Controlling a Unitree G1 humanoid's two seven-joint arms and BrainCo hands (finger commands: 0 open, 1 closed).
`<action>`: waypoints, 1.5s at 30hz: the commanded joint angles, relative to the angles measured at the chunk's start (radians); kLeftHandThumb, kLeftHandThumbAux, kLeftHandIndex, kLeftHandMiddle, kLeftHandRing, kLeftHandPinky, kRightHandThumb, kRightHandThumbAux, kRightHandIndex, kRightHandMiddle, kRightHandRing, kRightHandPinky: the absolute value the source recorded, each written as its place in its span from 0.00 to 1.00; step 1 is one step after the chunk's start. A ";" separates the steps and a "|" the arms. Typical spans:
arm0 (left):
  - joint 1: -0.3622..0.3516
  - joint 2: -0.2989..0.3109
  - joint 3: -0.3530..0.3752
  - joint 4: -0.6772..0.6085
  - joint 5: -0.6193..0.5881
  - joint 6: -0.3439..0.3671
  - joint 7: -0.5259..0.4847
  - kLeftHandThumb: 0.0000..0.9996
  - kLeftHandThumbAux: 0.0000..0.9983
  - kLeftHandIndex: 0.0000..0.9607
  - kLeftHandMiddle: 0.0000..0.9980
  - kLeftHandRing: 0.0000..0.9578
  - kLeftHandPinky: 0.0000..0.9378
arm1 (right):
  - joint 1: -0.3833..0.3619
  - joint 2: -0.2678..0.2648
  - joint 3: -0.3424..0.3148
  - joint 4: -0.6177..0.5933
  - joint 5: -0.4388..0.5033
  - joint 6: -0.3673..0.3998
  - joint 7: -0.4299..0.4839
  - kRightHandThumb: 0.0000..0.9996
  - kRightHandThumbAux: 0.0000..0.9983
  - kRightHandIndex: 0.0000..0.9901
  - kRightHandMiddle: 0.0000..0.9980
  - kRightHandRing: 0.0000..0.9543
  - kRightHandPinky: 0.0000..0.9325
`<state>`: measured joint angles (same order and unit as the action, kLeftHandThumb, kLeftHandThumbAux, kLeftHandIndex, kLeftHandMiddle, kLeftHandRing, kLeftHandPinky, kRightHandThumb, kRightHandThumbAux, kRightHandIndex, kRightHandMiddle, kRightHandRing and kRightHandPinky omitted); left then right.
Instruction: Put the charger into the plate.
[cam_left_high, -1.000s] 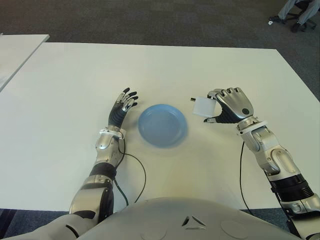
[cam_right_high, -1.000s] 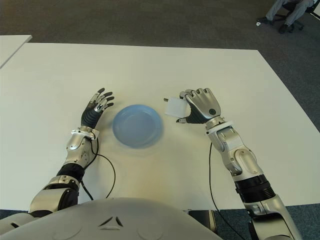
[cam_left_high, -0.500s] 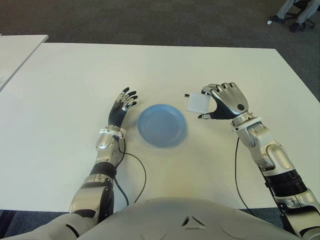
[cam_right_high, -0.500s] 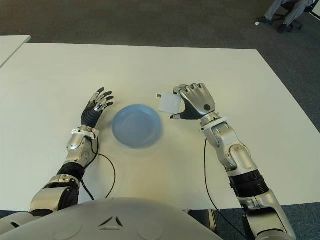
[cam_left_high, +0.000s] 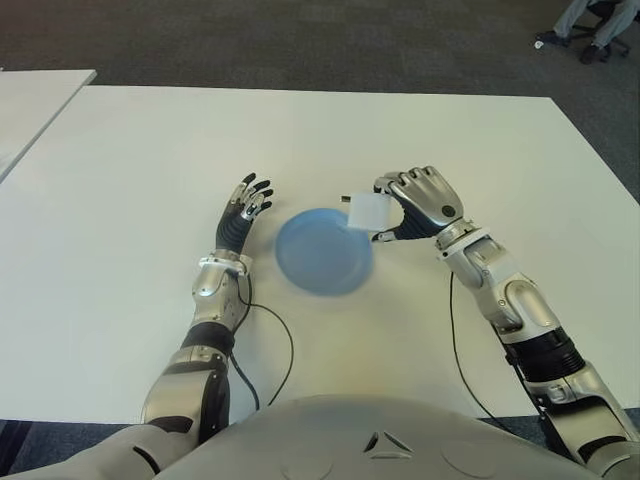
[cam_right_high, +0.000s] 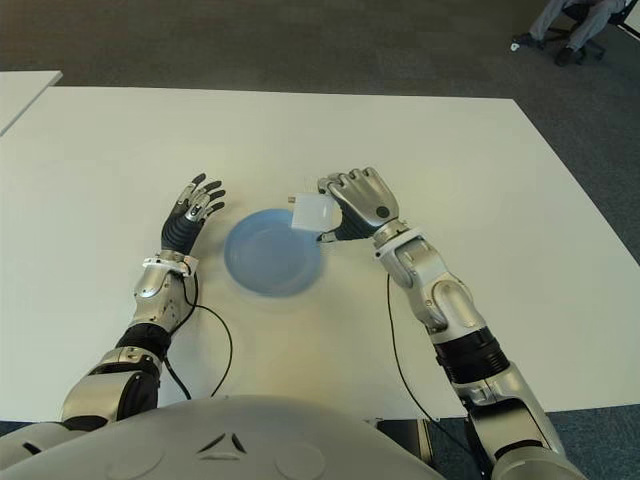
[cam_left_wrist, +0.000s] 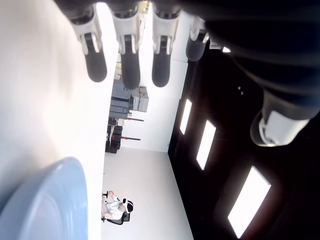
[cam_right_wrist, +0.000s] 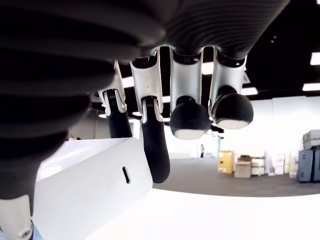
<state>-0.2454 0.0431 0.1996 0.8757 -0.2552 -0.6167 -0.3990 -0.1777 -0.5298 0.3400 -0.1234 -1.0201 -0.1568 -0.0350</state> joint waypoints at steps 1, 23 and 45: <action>0.014 -0.008 0.005 0.023 -0.005 0.017 -0.013 0.00 0.45 0.02 0.18 0.20 0.19 | -0.033 0.060 0.042 0.044 -0.008 0.022 0.020 0.85 0.68 0.41 0.54 0.91 0.93; 0.020 -0.025 0.013 0.008 -0.011 0.021 -0.020 0.00 0.45 0.01 0.18 0.20 0.21 | -0.086 0.196 0.119 0.217 0.025 0.051 0.023 0.85 0.68 0.40 0.54 0.90 0.93; 0.024 -0.033 0.022 -0.004 -0.018 0.029 -0.016 0.00 0.44 0.01 0.19 0.20 0.21 | -0.094 0.223 0.134 0.287 0.070 0.051 0.039 0.85 0.68 0.41 0.53 0.81 0.83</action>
<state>-0.2446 0.0208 0.2195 0.8644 -0.2645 -0.6131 -0.4096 -0.2536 -0.3103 0.4699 0.1440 -0.9685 -0.1036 0.0109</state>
